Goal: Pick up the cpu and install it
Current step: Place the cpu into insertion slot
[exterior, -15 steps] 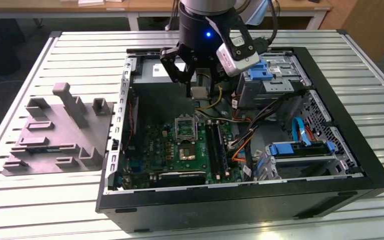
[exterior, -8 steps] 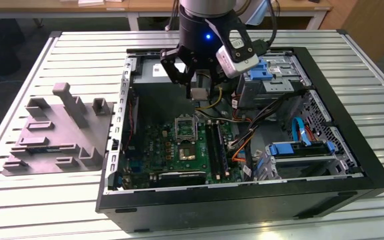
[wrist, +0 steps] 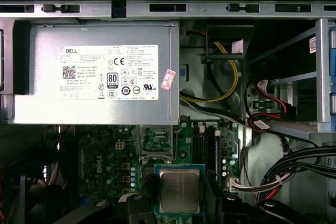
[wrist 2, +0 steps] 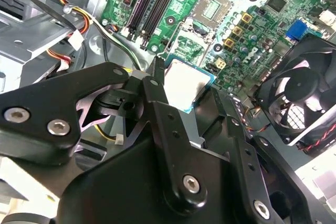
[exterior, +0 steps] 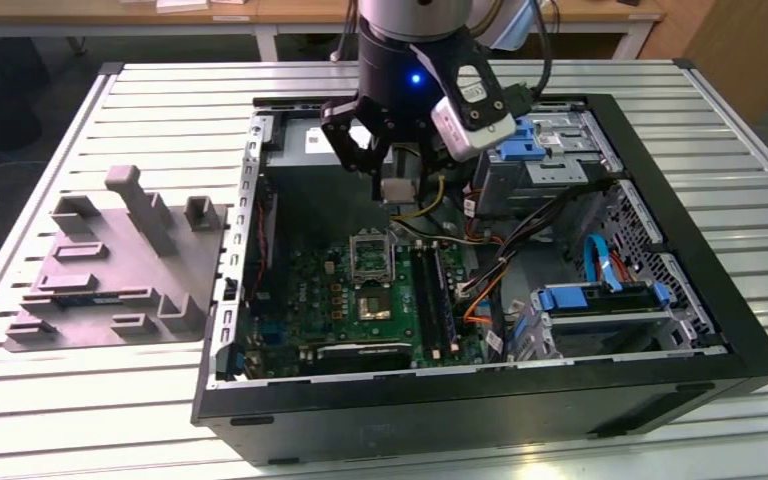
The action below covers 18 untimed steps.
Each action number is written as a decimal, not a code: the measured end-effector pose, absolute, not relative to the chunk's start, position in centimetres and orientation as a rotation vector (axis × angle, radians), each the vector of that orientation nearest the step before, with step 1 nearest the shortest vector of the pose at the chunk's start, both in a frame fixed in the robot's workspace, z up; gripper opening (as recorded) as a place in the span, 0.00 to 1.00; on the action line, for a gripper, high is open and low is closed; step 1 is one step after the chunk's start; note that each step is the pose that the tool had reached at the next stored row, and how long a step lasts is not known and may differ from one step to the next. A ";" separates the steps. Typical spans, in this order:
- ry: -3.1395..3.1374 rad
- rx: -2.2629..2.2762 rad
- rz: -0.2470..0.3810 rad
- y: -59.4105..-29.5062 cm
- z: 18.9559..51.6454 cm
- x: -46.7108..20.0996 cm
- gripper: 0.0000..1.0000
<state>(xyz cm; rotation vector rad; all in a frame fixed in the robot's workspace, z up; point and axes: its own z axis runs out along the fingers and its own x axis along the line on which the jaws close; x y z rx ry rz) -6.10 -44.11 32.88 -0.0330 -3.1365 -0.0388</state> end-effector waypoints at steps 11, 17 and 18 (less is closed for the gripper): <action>-3.134 -0.033 -0.039 -44.1 32.2 -6.1 0.47; -3.132 -0.033 -0.038 -44.1 32.0 -6.1 0.47; -3.132 -0.033 -0.038 -44.1 32.0 -6.1 0.47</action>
